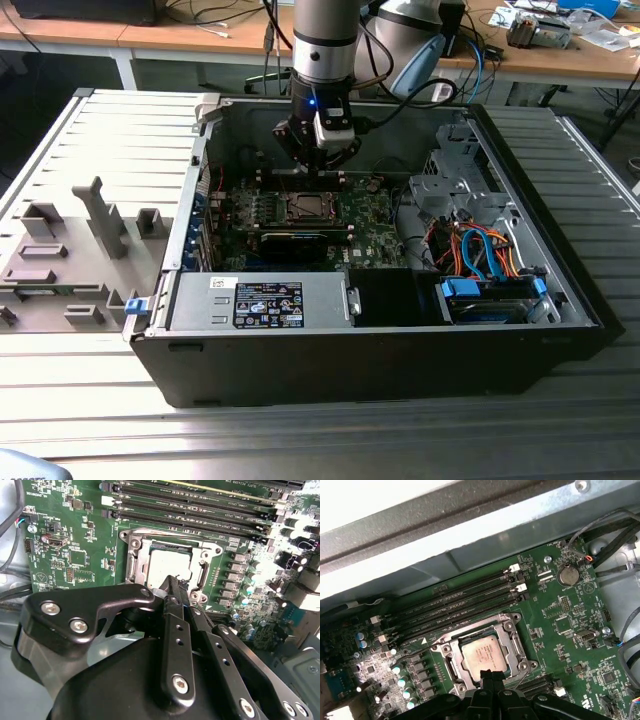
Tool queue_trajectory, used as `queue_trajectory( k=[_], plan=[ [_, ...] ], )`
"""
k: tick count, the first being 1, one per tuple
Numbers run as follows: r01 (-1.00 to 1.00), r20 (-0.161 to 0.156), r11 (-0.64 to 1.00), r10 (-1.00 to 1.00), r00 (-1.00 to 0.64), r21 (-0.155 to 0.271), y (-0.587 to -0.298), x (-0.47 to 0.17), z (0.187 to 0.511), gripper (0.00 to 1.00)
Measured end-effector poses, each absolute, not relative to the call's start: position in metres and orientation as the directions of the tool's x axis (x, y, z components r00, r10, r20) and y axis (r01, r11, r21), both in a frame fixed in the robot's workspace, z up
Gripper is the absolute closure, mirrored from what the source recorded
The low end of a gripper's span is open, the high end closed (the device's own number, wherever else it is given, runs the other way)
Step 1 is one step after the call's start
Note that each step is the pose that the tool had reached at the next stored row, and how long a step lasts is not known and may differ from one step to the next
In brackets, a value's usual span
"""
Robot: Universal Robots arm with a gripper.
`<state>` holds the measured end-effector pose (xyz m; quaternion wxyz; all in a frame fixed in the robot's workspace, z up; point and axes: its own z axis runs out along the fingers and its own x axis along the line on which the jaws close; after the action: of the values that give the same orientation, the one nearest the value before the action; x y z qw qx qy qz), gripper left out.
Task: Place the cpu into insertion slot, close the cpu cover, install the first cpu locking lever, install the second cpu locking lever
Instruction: 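Install the first cpu locking lever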
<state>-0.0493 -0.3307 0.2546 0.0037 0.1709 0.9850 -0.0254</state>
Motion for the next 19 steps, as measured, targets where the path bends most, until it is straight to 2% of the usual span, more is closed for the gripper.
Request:
queue_trajectory(
  k=[19],
  plan=[
    [0.301,-0.016,0.952,0.301,-0.954,-0.049,-0.3307,-0.0493,0.2545,0.89]
  ],
)
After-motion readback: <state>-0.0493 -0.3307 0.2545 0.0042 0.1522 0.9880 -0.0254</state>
